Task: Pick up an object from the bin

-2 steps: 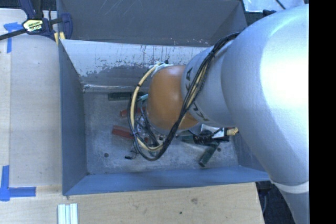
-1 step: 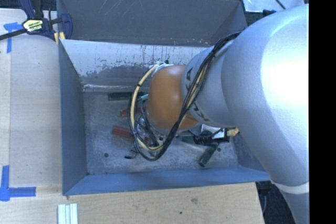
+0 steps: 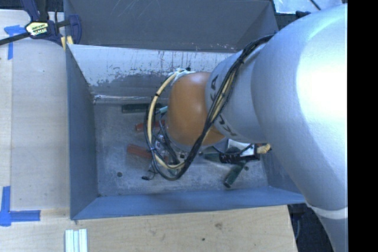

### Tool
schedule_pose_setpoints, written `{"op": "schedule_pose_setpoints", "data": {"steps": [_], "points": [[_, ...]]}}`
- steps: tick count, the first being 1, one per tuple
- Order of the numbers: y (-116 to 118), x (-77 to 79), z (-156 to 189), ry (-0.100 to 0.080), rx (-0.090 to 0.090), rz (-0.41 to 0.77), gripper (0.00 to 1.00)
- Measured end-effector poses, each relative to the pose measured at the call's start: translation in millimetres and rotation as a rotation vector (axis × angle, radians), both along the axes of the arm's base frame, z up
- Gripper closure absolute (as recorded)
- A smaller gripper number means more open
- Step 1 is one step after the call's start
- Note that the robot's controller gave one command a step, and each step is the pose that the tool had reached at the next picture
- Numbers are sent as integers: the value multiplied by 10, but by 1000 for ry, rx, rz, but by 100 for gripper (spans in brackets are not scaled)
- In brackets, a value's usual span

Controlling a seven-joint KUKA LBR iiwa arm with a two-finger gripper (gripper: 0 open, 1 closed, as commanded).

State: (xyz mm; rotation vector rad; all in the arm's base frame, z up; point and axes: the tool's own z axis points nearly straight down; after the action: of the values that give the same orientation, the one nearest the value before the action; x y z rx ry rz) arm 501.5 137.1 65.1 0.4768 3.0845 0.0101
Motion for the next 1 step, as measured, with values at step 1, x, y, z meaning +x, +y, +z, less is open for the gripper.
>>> {"op": "schedule_pose_setpoints", "data": {"steps": [1], "points": [[-8, -43, 190, 22, -4, 3, 100]]}}
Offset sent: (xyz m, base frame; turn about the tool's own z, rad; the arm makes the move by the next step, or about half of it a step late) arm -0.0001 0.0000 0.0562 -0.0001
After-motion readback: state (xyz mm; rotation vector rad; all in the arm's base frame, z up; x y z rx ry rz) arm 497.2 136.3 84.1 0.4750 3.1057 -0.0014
